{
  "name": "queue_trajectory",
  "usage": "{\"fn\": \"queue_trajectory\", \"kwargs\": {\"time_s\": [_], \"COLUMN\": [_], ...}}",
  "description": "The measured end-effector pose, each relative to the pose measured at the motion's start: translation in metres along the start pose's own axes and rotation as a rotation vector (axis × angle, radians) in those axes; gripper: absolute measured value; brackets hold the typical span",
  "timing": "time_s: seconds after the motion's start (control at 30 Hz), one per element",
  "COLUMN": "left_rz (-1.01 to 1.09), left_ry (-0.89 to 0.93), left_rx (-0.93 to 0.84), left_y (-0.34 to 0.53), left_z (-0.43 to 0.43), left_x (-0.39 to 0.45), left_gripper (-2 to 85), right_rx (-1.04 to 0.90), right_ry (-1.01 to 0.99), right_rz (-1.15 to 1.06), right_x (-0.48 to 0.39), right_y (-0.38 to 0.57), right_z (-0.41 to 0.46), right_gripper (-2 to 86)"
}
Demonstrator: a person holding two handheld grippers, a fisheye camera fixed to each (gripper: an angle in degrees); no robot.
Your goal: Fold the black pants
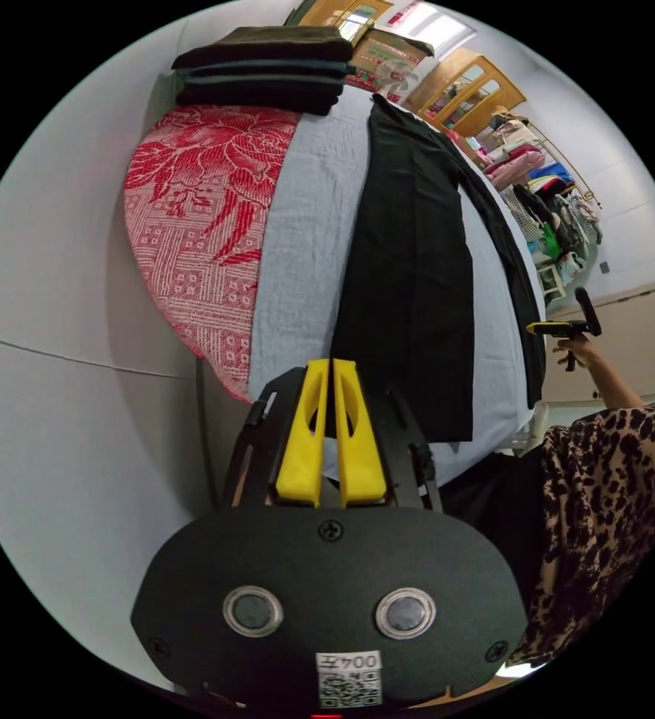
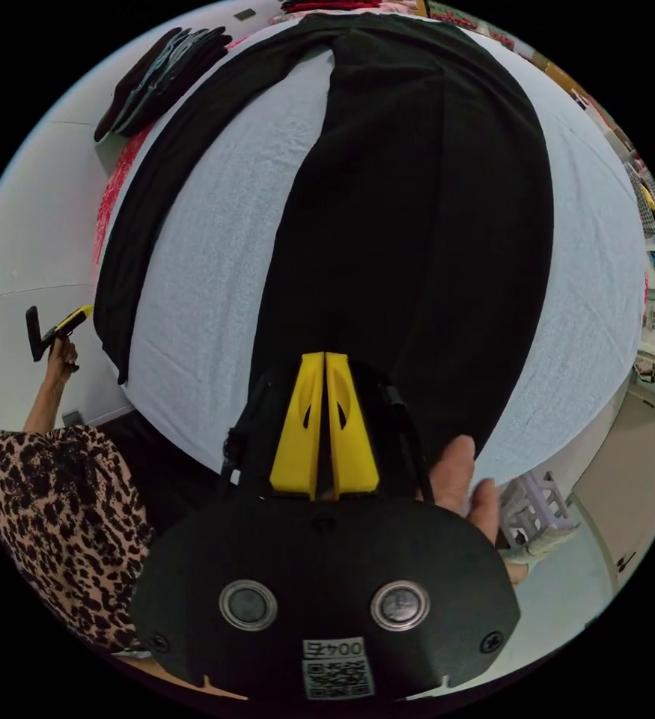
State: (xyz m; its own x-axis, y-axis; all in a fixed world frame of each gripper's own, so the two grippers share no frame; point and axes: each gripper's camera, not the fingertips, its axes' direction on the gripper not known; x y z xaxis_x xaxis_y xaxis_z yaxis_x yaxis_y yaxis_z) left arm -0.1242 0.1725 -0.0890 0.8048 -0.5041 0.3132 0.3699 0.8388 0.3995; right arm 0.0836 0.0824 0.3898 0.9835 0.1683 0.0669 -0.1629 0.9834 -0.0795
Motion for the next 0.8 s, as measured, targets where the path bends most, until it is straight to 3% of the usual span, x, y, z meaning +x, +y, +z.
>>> {"fn": "queue_trajectory", "kwargs": {"time_s": [0.17, 0.3, 0.5, 0.6, 0.8], "left_rz": [0.011, 0.156, 0.323, 0.390, 0.367], "left_ry": [0.013, 0.045, 0.093, 0.032, 0.002], "left_rx": [0.016, -0.025, -0.145, -0.196, -0.214], "left_y": [0.022, 0.033, 0.056, 0.068, 0.079], "left_z": [0.004, 0.031, 0.094, 0.120, 0.152], "left_x": [0.025, 0.084, 0.163, 0.189, 0.209], "left_gripper": [4.0, 2.6, 2.4, 2.2, 1.2], "right_rx": [-0.061, -0.081, -0.011, 0.003, 0.076], "right_ry": [0.093, 0.180, 0.117, 0.098, 0.141], "right_rz": [0.023, -0.025, 0.091, 0.109, 0.088], "right_x": [-0.012, -0.022, -0.008, 0.000, 0.006], "right_y": [-0.006, -0.005, 0.012, 0.020, 0.042], "right_z": [0.022, 0.045, 0.077, 0.095, 0.135], "right_gripper": [-0.7, -0.7, -0.6, -0.6, -0.6]}}
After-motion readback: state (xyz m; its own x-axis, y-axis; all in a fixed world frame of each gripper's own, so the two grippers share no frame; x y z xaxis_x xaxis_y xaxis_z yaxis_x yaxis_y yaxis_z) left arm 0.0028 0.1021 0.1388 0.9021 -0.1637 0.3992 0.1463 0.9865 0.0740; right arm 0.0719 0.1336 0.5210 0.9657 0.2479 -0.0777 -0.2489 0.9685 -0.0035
